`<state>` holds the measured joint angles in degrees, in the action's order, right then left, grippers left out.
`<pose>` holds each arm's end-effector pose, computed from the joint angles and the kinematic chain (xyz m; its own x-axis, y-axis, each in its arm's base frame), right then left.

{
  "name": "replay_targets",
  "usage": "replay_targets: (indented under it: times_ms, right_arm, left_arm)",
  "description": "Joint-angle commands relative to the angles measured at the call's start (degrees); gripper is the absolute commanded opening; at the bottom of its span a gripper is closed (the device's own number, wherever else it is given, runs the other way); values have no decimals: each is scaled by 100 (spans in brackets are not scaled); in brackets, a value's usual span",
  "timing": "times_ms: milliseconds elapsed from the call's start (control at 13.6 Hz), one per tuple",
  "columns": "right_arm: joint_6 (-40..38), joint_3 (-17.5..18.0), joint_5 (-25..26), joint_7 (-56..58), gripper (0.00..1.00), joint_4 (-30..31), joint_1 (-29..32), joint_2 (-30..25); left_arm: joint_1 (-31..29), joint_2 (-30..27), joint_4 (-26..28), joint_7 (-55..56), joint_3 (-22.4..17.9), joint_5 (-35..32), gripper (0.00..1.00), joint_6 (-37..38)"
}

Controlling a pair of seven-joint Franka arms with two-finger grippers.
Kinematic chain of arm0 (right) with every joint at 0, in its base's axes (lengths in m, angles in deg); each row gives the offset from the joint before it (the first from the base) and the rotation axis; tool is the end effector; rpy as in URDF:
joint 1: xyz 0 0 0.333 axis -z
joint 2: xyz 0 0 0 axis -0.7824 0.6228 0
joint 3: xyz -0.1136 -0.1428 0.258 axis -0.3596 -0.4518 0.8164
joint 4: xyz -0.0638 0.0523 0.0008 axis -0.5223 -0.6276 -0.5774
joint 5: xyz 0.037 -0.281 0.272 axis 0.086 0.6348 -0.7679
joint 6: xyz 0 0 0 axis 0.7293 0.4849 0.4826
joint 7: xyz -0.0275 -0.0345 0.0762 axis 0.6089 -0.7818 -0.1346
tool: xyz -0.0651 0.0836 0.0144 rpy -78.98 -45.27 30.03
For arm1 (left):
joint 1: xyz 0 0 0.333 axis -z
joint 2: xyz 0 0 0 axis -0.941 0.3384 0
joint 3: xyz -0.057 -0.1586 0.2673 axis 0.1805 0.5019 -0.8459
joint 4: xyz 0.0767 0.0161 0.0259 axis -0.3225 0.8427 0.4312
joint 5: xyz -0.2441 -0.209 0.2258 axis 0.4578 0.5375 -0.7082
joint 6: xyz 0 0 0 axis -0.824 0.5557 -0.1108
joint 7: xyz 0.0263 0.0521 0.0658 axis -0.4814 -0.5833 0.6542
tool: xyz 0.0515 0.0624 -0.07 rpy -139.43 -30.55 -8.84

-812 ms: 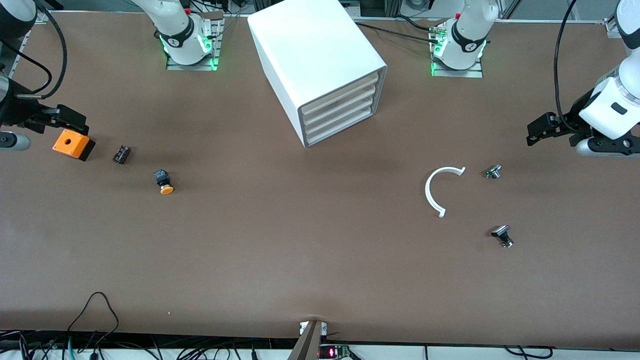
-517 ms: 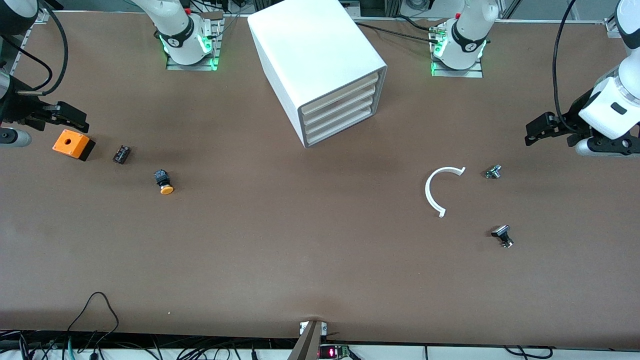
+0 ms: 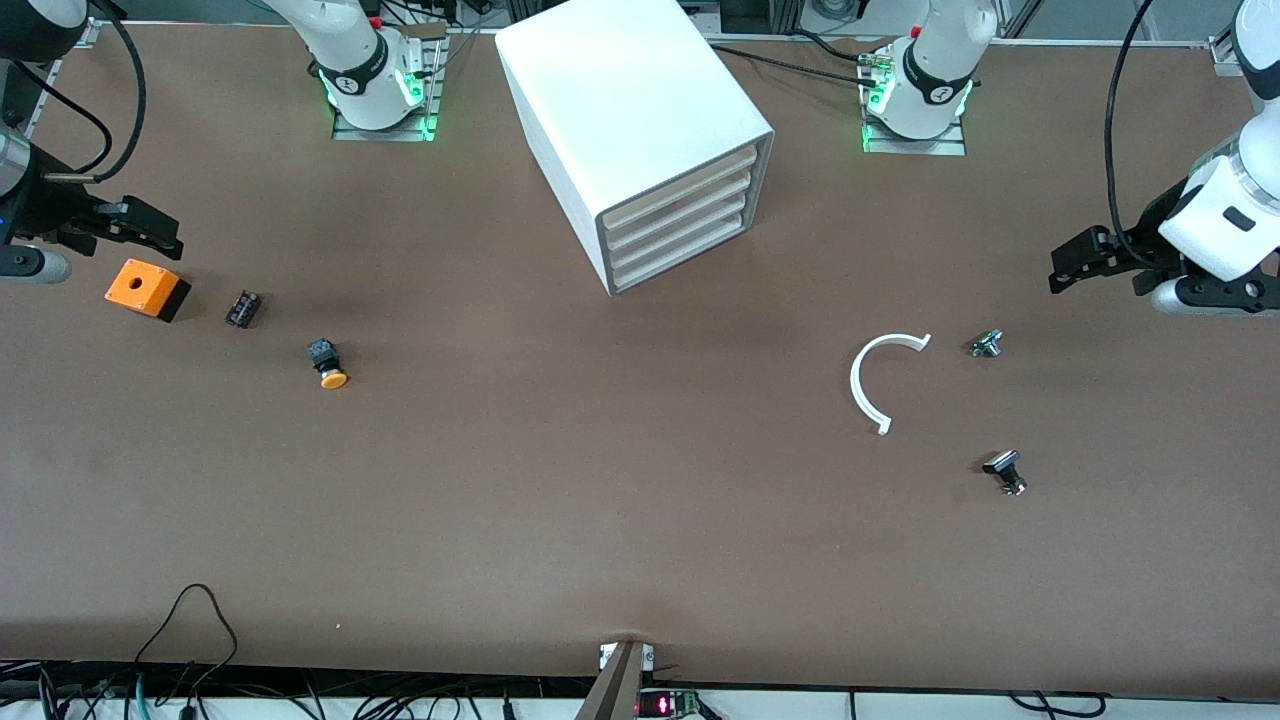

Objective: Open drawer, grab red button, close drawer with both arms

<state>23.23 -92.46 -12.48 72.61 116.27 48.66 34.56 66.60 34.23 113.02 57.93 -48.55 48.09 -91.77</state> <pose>0.5515 -0.0118 0.5777 0.9984 -0.0212 -0.0533 -0.0185 -0.9985 0.0514 0.5704 -0.0193 0.5719 0.9998 0.0018 -0.0188 0.0023 -0.9996 0.0273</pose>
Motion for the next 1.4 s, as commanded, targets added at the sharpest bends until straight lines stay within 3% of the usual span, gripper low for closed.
replay_targets:
  times_ms: [0,369,517,1033,1328]
  right_arm:
    - [152,49,135,65,100,317,27,-263]
    - [449,49,144,65,100,807,27,-570]
    - [635,49,144,65,100,1072,27,-755]
    - [644,49,144,65,100,1117,27,-755]
    - [618,49,135,65,100,1099,27,-738]
  left_arm:
    - [28,125,-219,-76,-3,8,100,236]
    - [2,204,-263,-94,-47,34,100,51]
    - [46,475,-254,-50,-4,8,100,86]
    - [28,459,-184,-23,155,17,100,218]
    - [-16,459,150,-102,190,122,100,288]
